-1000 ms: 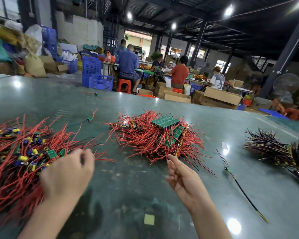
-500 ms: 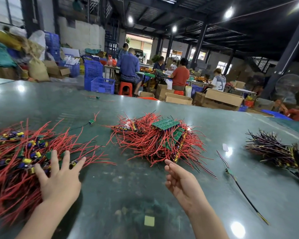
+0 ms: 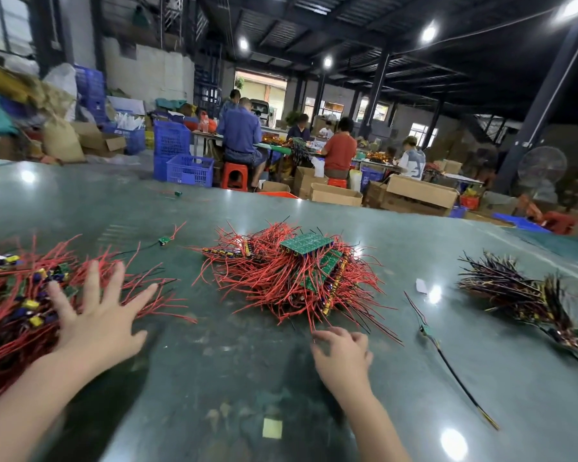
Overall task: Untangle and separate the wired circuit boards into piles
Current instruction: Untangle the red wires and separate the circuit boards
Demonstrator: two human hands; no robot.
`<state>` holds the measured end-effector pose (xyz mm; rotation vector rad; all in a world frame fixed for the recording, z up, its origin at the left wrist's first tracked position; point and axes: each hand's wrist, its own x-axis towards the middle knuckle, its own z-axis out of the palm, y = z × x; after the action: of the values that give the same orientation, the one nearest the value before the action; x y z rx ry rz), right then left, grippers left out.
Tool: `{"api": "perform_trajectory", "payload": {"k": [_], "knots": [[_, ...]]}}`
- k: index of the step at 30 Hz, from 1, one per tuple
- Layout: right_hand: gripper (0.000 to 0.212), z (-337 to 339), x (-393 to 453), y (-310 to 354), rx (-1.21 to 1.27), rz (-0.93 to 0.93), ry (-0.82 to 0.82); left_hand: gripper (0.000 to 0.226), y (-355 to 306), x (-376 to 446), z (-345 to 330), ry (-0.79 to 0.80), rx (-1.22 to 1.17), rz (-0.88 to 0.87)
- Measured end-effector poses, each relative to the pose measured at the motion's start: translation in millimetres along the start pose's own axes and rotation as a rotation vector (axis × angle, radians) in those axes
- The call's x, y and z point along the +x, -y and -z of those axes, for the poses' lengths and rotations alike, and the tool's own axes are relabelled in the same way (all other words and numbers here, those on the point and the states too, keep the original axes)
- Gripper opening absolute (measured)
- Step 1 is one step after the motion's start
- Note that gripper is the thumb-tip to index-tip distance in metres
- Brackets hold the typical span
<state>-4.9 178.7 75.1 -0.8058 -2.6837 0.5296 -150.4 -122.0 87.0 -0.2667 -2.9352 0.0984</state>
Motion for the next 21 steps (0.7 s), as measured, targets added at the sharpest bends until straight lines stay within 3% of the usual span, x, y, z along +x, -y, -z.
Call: {"api": "perform_trajectory", "payload": {"k": [2,4,5,7,9,11,14,18,21], "knots": [[0.028,-5.9,-1.1,3.6,-0.001,0.044,0.001,0.074,-24.2,0.4,16.4,-0.098,-0.158,-0.074],[0.028,-6.6,-1.5,5.1,0.023,0.053,-0.042,0.059,-58.4,5.4,35.2,-0.135,-0.561,-0.177],[0.028,-6.8,-1.6,5.0,0.027,0.056,-0.06,0.046,-78.4,8.2,45.5,-0.084,-0.819,-0.194],[0.027,-7.9,-2.7,5.0,0.028,0.069,-0.095,0.03,-116.9,13.8,66.4,0.184,-1.266,-0.158],[0.026,-9.0,-4.1,5.6,0.032,0.075,-0.114,0.026,-149.3,24.7,81.2,0.423,-1.597,-0.009],[0.026,-10.0,-4.3,5.2,0.022,0.083,-0.12,0.028,-172.9,37.9,90.3,0.551,-1.839,0.121],[0.026,-11.4,-2.5,4.6,0.051,0.098,-0.126,0.039,-194.4,54.1,97.3,0.643,-2.065,0.216],[0.025,-12.9,1.1,5.4,0.071,0.113,-0.164,0.061,-214.5,65.1,101.8,0.754,-2.094,0.328],[0.026,-15.2,0.5,7.1,0.074,0.133,-0.169,0.056,-225.7,69.9,107.1,0.738,-2.157,0.377]]}}
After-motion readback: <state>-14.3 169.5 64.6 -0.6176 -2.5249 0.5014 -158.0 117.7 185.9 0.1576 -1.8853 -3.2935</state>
